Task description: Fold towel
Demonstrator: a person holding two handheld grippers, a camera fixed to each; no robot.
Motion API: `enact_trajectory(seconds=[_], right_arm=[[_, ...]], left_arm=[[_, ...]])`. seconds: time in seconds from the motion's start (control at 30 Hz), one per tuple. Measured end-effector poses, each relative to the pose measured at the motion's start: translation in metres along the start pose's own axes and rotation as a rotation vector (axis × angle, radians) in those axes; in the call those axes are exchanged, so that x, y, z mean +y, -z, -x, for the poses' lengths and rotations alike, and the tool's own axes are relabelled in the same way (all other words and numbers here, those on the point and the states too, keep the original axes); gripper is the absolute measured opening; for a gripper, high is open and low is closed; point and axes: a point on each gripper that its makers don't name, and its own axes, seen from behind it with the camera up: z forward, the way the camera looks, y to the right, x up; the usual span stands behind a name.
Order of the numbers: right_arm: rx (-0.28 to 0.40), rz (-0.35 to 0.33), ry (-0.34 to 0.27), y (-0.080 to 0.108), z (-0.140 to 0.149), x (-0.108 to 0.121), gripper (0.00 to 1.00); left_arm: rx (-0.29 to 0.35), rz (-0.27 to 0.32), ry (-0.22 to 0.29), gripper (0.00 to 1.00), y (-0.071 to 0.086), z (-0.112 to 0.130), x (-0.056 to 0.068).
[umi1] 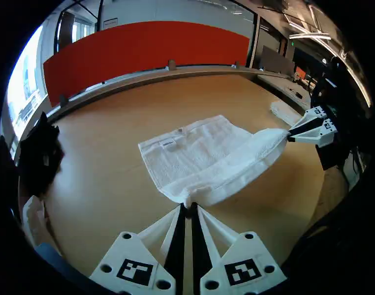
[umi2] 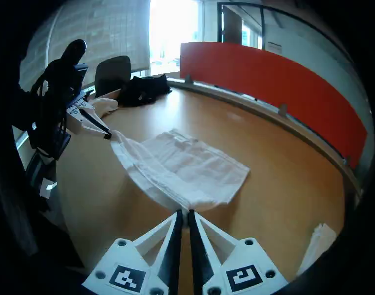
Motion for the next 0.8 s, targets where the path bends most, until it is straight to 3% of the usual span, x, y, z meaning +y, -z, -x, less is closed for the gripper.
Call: enact_trajectory(seconds=[0.37, 0.8], right_arm=[[0.017, -0.01, 0.0, 0.025, -0.02, -0.006, 0.1], [0.019, -0.019, -0.008, 0.041, -0.026, -0.013, 0.1]], left_arm=[[0.016, 0.001, 0.032, 0.08, 0.026, -0.015, 0.005], [0.025, 0.01, 0.026, 0.08, 0.047, -0.026, 0.01]])
